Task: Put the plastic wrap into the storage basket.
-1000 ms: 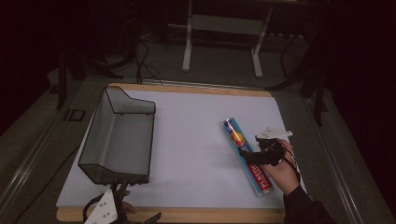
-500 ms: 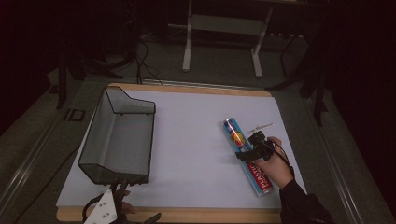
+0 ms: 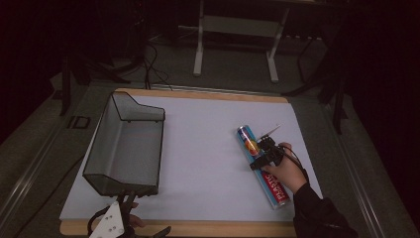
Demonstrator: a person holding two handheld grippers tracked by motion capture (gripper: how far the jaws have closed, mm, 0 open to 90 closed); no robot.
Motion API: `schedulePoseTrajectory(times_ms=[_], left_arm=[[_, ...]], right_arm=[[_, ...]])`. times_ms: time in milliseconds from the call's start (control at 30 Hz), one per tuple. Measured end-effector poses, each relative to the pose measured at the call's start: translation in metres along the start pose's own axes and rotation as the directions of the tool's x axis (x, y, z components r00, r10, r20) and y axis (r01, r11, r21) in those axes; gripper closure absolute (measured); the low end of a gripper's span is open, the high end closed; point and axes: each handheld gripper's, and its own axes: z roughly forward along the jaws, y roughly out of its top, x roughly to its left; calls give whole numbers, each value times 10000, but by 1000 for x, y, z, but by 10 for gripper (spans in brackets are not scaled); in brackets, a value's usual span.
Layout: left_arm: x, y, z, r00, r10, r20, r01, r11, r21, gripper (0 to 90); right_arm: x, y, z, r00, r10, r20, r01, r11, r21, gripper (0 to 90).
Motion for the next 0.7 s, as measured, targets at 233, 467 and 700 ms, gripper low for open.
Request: schedulePoseTrajectory(times_ms=[233,467,700], left_arm=[[0,0,0,10000,15,12,-15,10000,7,5],[0,0,0,10000,32,10,-32,10000,16,6],[0,0,0,10000,75,7,-75,9999,75,5]], right_arm=[[2,10,5,9999,100,-53,-95,9959,900,270],[4,15,13,9999,110,-101,-94,9902,1397,268],[6,13,16,9987,494,-104,-478,9913,1227,295]])
